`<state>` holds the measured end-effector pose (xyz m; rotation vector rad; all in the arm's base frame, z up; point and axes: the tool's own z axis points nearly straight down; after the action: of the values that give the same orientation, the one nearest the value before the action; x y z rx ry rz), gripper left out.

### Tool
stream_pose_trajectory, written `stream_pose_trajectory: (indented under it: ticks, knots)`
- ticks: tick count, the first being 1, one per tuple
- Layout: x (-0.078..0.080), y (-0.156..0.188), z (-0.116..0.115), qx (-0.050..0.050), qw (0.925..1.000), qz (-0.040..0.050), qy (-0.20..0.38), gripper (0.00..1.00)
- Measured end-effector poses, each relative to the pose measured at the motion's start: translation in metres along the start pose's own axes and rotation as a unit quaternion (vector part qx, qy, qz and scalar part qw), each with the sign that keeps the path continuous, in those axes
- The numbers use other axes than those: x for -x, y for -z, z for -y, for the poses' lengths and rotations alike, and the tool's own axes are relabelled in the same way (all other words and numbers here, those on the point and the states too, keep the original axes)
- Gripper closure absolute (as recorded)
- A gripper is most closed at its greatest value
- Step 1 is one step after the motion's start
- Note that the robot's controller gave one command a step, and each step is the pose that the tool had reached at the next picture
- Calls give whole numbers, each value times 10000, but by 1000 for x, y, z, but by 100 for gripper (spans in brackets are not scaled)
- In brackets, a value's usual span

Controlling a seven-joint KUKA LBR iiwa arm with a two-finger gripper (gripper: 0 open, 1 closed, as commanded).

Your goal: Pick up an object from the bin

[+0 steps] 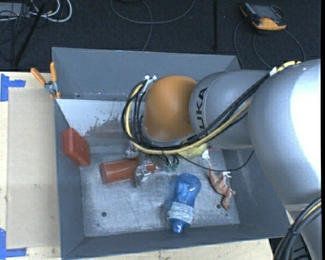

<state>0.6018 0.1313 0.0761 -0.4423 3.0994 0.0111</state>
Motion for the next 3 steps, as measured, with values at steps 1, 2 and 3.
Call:
stream_pose_trajectory:
  ticks: [1,2,3]
  knots:
    - [0,0,0,1,10000,0,-1,100]
    - [-2,4,0,-4,10000,-25,0,100]
    - [-3,19,1,-19,10000,-62,-1,100]
